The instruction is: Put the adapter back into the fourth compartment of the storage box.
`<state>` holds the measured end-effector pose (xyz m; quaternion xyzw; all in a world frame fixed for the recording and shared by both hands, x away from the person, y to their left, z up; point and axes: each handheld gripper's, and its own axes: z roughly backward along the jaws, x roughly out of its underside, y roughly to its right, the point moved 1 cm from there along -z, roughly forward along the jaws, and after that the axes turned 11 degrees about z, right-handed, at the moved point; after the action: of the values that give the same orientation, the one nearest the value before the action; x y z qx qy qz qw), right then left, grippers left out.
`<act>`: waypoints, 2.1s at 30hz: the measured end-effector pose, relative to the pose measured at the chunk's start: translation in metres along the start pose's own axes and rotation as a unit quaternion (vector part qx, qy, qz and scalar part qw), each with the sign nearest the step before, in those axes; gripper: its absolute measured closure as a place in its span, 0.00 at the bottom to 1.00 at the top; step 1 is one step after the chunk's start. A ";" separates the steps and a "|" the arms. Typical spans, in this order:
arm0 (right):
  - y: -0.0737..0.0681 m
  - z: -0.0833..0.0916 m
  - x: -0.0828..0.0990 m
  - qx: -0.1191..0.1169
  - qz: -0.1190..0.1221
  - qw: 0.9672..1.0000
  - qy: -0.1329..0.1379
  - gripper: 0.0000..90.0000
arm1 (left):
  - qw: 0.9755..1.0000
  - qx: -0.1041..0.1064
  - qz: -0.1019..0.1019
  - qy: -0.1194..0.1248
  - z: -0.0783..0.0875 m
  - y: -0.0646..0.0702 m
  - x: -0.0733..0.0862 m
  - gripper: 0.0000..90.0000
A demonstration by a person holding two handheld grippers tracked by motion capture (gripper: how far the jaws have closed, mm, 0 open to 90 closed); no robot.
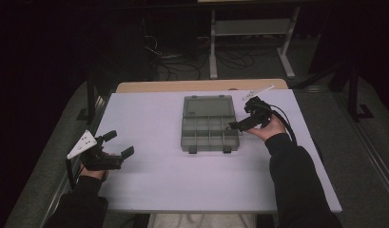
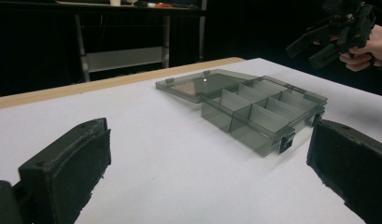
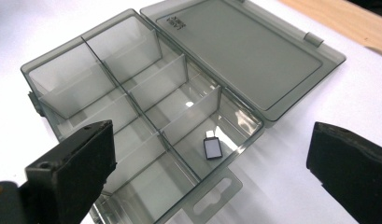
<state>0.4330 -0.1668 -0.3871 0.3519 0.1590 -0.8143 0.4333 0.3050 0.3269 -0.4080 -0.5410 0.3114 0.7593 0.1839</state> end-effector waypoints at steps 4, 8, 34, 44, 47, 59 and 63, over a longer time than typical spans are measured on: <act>-0.001 0.005 0.001 0.002 -0.001 1.000 0.006 0.00 | 1.000 0.000 -0.001 0.000 0.000 0.000 0.000 0.00; -0.004 0.012 0.002 0.005 0.003 1.000 0.011 0.00 | 1.000 -0.001 0.000 0.001 0.000 0.000 0.000 0.00; -0.013 0.038 0.026 0.004 -0.002 0.999 0.034 0.00 | 1.000 -0.002 0.000 -0.001 -0.001 -0.001 0.000 0.00; -0.022 0.044 0.030 0.005 0.000 0.999 0.050 0.00 | 1.000 -0.002 0.001 -0.001 -0.001 -0.001 0.000 0.00; -0.024 0.047 0.032 0.005 0.000 0.999 0.054 0.00 | 1.000 -0.002 0.001 -0.001 -0.001 -0.001 0.000 0.00; -0.029 0.055 0.041 0.002 -0.008 0.998 0.065 0.00 | 1.000 -0.002 0.002 0.000 -0.001 -0.001 0.000 0.00; -0.030 0.058 0.047 0.003 -0.014 0.997 0.071 0.00 | 1.000 -0.002 0.002 0.000 -0.001 -0.001 0.000 0.00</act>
<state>0.3657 -0.2109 -0.3812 0.4082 0.1921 -0.7936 0.4082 0.3063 0.3270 -0.4082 -0.5405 0.3109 0.7604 0.1819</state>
